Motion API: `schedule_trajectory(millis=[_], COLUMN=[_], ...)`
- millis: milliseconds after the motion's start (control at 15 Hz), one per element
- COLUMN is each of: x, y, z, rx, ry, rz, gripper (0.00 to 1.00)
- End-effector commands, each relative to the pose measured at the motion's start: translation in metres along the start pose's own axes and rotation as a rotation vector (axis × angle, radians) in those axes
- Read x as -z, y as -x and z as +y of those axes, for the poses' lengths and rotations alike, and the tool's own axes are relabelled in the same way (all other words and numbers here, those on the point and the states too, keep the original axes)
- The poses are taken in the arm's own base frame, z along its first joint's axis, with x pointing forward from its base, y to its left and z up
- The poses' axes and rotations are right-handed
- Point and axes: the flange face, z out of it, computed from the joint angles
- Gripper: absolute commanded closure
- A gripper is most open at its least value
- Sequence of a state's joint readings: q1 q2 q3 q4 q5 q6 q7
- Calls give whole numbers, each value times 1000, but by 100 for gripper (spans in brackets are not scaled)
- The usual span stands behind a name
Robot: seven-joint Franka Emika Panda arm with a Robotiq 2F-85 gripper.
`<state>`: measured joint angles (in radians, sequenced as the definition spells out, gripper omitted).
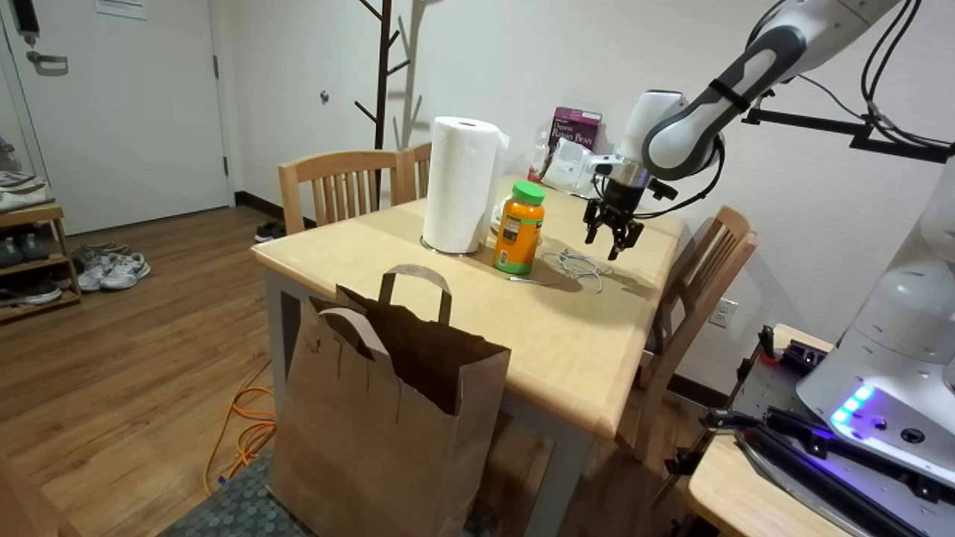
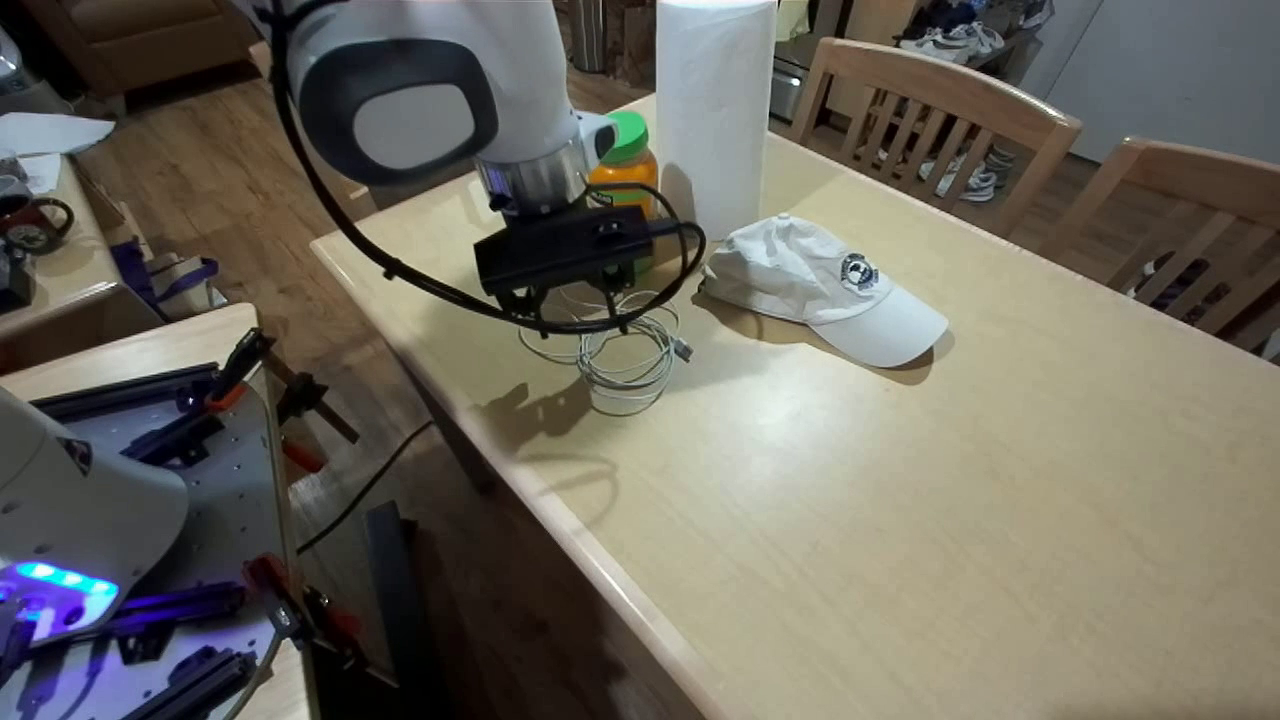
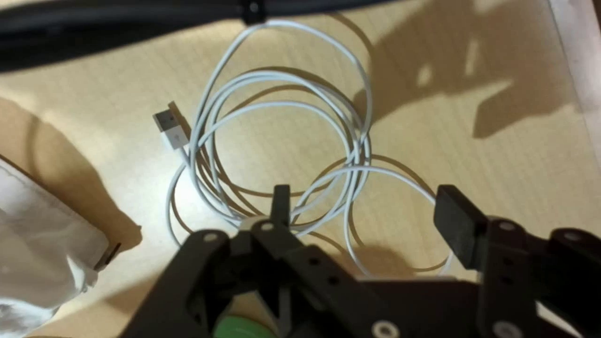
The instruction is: Put the white cable in the brown paper bag
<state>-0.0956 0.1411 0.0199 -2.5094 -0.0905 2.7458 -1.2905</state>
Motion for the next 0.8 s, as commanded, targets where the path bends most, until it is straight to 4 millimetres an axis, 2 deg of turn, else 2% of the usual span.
schedule_trajectory(millis=[0,400,467,600,733], x=[-31,-78,-84,-85,-83], y=[8,36,38,38,38], z=[6,10,11,15,17], rx=[2,-13,-6,21,38], ry=[-58,-138,-145,-138,-130], rz=[10,11,19,34,40], gripper=[0,0,25,31,44])
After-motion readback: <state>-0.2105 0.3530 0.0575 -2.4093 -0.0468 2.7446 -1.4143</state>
